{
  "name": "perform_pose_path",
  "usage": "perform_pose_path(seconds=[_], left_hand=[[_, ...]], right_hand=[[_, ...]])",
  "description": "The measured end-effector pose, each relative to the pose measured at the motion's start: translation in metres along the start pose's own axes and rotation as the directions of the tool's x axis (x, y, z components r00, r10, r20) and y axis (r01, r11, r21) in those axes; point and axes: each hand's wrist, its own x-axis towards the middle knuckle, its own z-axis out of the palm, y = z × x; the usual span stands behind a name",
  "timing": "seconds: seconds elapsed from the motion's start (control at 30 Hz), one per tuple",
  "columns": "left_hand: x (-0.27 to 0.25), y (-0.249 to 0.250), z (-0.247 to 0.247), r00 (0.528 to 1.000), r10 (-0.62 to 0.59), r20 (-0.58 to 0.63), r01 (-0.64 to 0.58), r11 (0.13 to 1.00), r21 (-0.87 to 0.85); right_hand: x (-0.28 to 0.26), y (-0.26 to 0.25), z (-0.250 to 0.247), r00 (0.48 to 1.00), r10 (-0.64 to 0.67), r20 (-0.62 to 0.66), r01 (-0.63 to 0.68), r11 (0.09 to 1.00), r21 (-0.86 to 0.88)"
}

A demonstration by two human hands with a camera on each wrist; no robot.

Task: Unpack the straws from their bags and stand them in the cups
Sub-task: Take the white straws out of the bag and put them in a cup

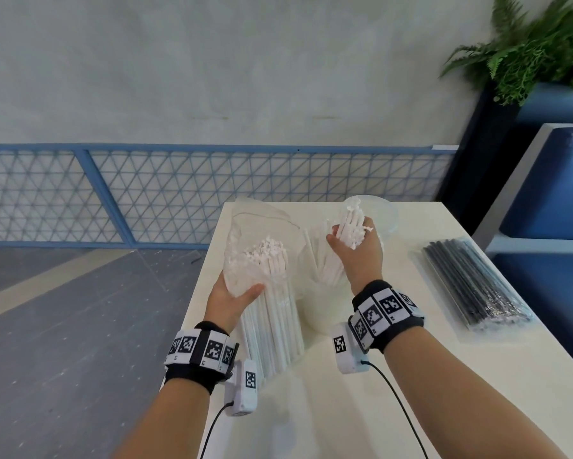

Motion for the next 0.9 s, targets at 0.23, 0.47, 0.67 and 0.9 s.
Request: perform_pose_path(seconds=[0.23, 0.47, 0.67, 0.9], left_hand=[[-0.001, 0.002, 0.002, 1.0, 0.006, 0.009, -0.006, 1.0, 0.002], [0.004, -0.003, 0.001, 1.0, 0.0, 0.012, -0.001, 1.0, 0.018], [0.004, -0.003, 0.002, 0.999, 0.009, 0.046, -0.01, 1.0, 0.022], [0.0, -0.001, 0.002, 0.998, 0.028, 0.052, -0.028, 0.999, 0.015]], right_hand=[[0.005, 0.002, -0.009, 0.931, -0.333, -0.152, 0.221, 0.842, -0.492], [0.014, 0.006, -0.016, 0.999, -0.026, 0.035, 0.038, 0.911, -0.41], [0.018, 0.002, -0.002, 0.982, -0.085, 0.169, 0.152, 0.885, -0.44], [0.015, -0.01, 0.001, 0.954, -0.233, 0.189, 0.294, 0.849, -0.439]])
